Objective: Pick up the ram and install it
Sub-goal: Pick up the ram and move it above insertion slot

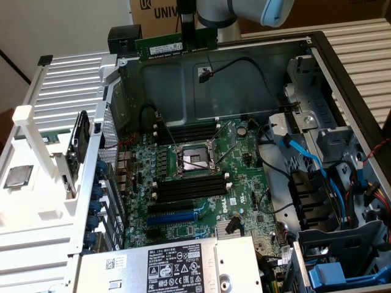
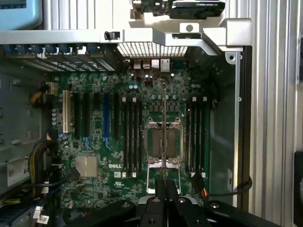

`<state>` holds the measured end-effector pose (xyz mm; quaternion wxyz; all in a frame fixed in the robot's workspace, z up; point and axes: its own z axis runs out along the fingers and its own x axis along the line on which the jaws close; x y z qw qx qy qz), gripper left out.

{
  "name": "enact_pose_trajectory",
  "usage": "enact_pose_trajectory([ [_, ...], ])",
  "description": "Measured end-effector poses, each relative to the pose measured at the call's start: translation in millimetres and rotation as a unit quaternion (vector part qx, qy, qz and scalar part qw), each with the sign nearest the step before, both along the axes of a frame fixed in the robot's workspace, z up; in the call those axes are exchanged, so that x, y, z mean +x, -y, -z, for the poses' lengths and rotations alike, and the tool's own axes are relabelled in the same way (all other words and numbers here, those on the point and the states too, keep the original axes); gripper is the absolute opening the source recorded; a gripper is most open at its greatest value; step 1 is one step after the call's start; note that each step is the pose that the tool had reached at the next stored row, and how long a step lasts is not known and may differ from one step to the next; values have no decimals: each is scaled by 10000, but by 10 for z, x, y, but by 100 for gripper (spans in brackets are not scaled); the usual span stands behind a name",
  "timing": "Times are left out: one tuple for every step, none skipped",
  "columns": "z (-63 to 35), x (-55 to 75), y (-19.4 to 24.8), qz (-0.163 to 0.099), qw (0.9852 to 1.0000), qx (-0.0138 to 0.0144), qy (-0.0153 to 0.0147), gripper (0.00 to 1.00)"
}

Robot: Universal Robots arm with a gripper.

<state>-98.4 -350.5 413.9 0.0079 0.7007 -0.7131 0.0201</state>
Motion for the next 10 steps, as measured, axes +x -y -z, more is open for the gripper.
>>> enact_pose_trajectory([
  [6, 45, 0, -1, 10000, 19, -6, 12],
  [11, 79, 0, -1, 10000, 45, -11, 12],
  [15, 101, 4, 0, 10000, 76, -17, 12],
  [20, 114, 16, 0, 9999, 107, -30, 12],
  [28, 126, 35, -1, 9999, 135, -42, 12],
  [34, 136, 57, 0, 9999, 157, -50, 12],
  [39, 146, 81, 0, 9998, 174, -56, 12],
  [43, 156, 108, 0, 9998, 186, -61, 12],
  [49, 165, 140, -1, 9998, 200, -68, 12],
  [55, 169, 175, -1, 9997, 213, -76, 12],
])
